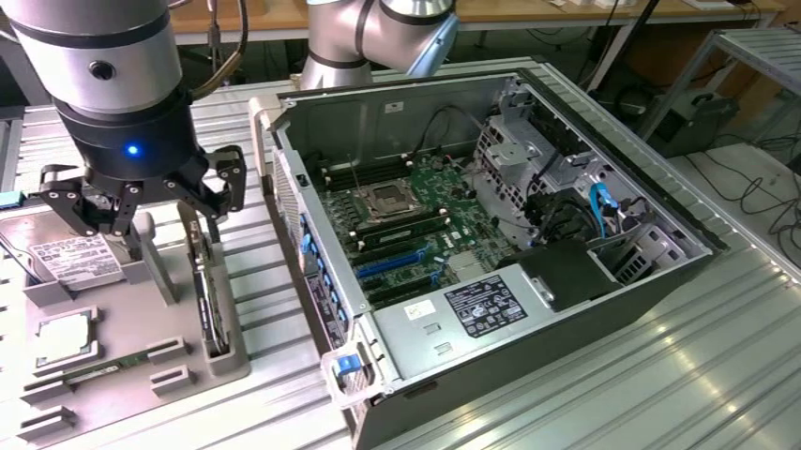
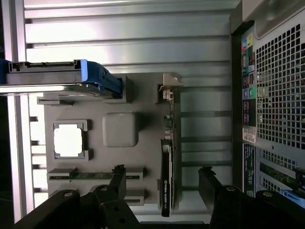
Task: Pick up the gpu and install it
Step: 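Pick up the gpu and move the gpu toward the slot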
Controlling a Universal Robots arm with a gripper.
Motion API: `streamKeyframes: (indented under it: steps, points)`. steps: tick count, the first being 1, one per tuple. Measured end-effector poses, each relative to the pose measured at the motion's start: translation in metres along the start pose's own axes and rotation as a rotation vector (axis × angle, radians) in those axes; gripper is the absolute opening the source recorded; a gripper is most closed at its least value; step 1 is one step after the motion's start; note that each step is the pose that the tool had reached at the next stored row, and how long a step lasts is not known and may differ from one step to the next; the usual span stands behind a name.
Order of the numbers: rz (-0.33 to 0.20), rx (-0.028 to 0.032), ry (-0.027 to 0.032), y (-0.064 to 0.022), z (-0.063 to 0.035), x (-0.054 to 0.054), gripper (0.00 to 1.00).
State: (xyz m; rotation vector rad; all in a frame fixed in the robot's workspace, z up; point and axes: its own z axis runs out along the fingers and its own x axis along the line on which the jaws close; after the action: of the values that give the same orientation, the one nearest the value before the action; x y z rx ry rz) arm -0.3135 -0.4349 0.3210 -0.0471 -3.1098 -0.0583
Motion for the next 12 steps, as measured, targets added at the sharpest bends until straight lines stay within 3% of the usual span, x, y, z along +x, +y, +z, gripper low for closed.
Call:
streamKeyframes:
  steps: [12]
  points:
    - [-0.001,0.0002,0.0041,-0.0006,0.0143,-0.001,0.72]
